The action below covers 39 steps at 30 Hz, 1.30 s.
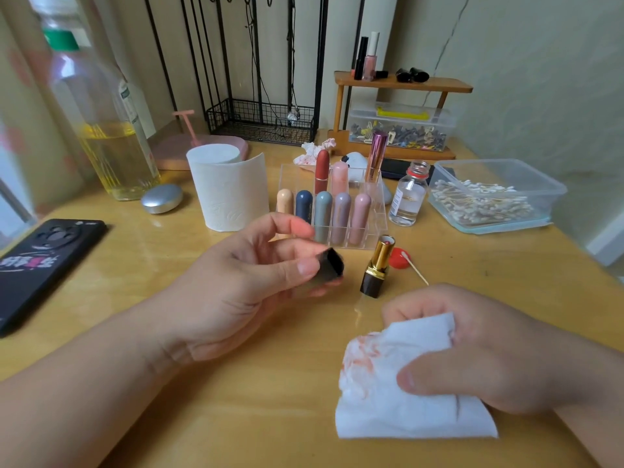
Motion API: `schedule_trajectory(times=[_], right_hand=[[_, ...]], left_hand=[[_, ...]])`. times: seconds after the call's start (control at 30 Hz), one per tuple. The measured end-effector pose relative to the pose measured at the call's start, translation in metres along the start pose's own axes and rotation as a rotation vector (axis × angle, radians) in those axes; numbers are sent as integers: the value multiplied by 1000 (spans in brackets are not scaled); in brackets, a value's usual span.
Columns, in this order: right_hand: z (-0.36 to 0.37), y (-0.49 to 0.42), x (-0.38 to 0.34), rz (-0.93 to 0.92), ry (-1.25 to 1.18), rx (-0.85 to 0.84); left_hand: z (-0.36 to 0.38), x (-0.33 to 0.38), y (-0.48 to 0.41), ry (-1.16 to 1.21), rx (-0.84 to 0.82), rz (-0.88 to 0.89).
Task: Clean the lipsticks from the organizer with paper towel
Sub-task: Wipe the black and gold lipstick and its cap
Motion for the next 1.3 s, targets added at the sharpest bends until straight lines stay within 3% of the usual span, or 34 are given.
schedule_trajectory(times=[0.13, 0.3, 0.47, 0.53, 0.63, 0.67, 0.73, 0.8, 0.87, 0.97, 1.3], right_hand=[[1, 1, 0, 15, 1, -19], [-6, -2, 3, -20, -66, 4], [-17, 4, 0, -113, -108, 42], [-36, 12, -6, -234, -226, 198], [-80, 34, -11, -453, -482, 566], [-93, 45, -10, -511, -440, 713], [-113, 70, -16, -509, 19, 1095], [-103, 74, -31, -550, 459, 1286], [-77, 59, -41, -609, 702, 1273], [-56, 28, -45, -544, 868, 1112], [-34, -6, -42, -544, 1047, 811]], left_hand=[[-2, 1, 0, -3, -79, 9], [-10, 3, -5, -498, -109, 181], [-17, 6, -10, -687, -37, 261], [-21, 2, -11, -762, -33, 225], [-24, -2, -12, -809, -19, 202], [-25, -2, -12, -822, -8, 204], [-26, -3, -13, -837, 12, 209], [-27, -4, -13, -845, 26, 211], [-27, -5, -14, -853, 28, 212], [-21, -5, -13, -861, 13, 230], [-19, -7, -12, -884, 4, 230]])
Point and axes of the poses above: each hand's wrist, its own y-axis away from the middle knuckle, its own z-axis out of the palm, x = y × z, the point moved 7 cm from there along -y, towards the middle knuckle, and after that the axes turned 9 degrees about z, right-handed, at the moved point
